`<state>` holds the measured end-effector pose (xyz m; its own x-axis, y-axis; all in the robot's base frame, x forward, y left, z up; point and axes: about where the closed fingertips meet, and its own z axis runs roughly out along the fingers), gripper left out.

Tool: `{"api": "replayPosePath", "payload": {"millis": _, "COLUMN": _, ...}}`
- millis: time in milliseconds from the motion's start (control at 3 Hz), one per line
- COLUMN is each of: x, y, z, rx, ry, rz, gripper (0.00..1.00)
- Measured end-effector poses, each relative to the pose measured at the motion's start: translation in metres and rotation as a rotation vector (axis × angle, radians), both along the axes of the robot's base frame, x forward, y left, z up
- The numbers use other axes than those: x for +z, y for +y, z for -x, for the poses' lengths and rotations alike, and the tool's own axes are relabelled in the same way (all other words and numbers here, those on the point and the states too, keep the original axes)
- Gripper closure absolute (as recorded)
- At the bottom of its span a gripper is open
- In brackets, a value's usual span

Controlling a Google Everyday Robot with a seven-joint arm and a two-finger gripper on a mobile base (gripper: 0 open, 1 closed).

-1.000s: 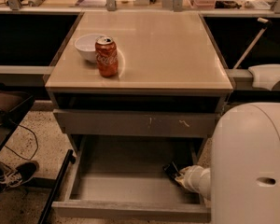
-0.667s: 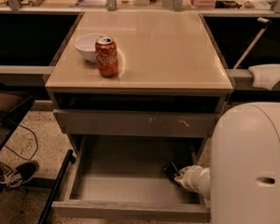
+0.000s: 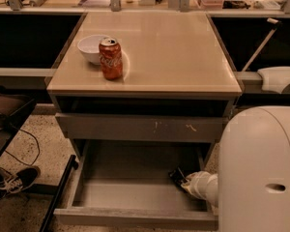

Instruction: Place rxbar chocolate into middle drawer

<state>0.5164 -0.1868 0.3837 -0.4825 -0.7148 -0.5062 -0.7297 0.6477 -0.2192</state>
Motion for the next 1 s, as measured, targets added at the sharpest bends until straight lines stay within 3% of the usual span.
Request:
{"api": "replayPosePath", "payload": {"millis": 667, "x": 0.0, "y": 0.0, "z": 0.0, "rx": 0.0, "ry": 0.0, "rz": 0.0, "gripper": 0.11}}
{"api": "replayPosePath", "payload": {"millis": 1000, "x": 0.0, "y": 0.0001, "z": 0.0, "rx": 0.0, "ry": 0.0, "rz": 0.0, "gripper": 0.0}}
